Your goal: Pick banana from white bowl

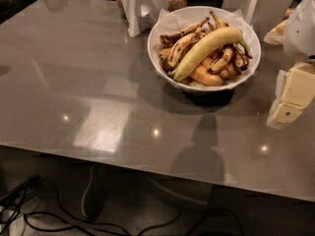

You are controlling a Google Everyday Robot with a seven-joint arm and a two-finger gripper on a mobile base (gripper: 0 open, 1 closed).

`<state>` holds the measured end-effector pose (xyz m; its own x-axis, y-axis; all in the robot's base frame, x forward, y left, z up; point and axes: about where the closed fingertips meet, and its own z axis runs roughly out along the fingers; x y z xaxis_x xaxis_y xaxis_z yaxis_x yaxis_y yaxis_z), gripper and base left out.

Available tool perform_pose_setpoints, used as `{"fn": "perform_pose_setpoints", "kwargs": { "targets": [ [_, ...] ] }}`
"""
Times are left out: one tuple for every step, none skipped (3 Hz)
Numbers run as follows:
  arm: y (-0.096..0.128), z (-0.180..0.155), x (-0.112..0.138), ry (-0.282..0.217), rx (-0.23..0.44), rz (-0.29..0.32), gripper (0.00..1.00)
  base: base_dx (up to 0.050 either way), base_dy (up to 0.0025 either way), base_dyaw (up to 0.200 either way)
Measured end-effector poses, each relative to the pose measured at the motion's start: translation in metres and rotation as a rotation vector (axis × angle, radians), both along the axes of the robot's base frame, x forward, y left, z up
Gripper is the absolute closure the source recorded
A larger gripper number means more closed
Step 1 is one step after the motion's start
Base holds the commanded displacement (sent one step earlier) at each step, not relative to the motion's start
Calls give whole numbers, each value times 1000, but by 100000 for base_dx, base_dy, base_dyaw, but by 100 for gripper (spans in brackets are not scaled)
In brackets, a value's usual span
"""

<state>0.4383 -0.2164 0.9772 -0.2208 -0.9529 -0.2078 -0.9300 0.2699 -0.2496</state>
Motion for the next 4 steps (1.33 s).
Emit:
{"fn": "perform_pose_setpoints", "kwargs": {
  "targets": [
    [0, 0, 0, 0, 0, 0, 0, 0, 0, 0],
    [1, 1, 4, -25, 17, 9, 0, 0, 0, 0],
    [2, -8, 24, -78, 91, 59, 0, 0, 0, 0],
    [8, -14, 59, -162, 186, 159, 0, 0, 0, 0]
  ]
}}
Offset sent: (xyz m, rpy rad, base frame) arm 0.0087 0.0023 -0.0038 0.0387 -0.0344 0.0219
